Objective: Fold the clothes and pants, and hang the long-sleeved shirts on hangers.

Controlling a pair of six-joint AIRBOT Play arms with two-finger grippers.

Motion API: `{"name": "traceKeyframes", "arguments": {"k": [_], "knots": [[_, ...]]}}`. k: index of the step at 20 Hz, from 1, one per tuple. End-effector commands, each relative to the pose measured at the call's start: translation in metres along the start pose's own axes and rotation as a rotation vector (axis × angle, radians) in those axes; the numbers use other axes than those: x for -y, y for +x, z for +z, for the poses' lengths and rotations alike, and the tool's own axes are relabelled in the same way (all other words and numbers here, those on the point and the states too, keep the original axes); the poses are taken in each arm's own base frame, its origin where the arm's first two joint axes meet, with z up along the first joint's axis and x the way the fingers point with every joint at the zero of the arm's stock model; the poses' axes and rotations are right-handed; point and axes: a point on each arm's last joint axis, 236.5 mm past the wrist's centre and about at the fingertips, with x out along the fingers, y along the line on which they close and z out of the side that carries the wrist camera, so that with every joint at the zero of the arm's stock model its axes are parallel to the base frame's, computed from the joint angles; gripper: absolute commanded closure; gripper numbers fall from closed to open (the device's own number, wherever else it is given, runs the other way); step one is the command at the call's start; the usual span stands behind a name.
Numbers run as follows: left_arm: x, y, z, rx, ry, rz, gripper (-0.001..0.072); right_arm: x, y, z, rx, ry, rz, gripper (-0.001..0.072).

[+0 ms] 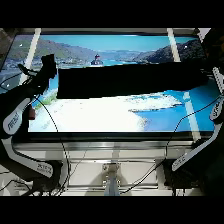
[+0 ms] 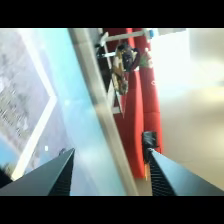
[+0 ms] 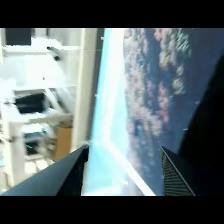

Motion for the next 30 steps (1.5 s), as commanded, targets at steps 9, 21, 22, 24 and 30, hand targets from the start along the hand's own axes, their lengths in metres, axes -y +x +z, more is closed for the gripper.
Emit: {"name": "traceKeyframes", "arguments": {"k": [9,21,22,24,30], "knots": [[0.176,-0.037,-0.203,-0.453,0.616,-0.339,0.03,0.143,-0.107,0.004,-0.47,-0.093,-0.264,0.0081],[0.176,-0.037,-0.432,-0.625,0.459,-0.233,0.0362,0.157,-0.031,-0.021,-0.393,-0.117,-0.256,0.0023],[0.179,-0.029,-0.442,-0.629,0.416,-0.243,0.0404,0.155,-0.029,-0.018,-0.38,-0.12,-0.253,0.0024],[0.182,-0.017,-0.463,-0.636,0.404,-0.276,0.05,0.16,-0.029,-0.015,-0.369,-0.135,-0.27,0.0027],[0.166,-0.011,-0.535,-0.71,0.256,-0.273,0.0702,0.161,-0.029,-0.014,-0.366,-0.141,-0.275,0.058]]}}
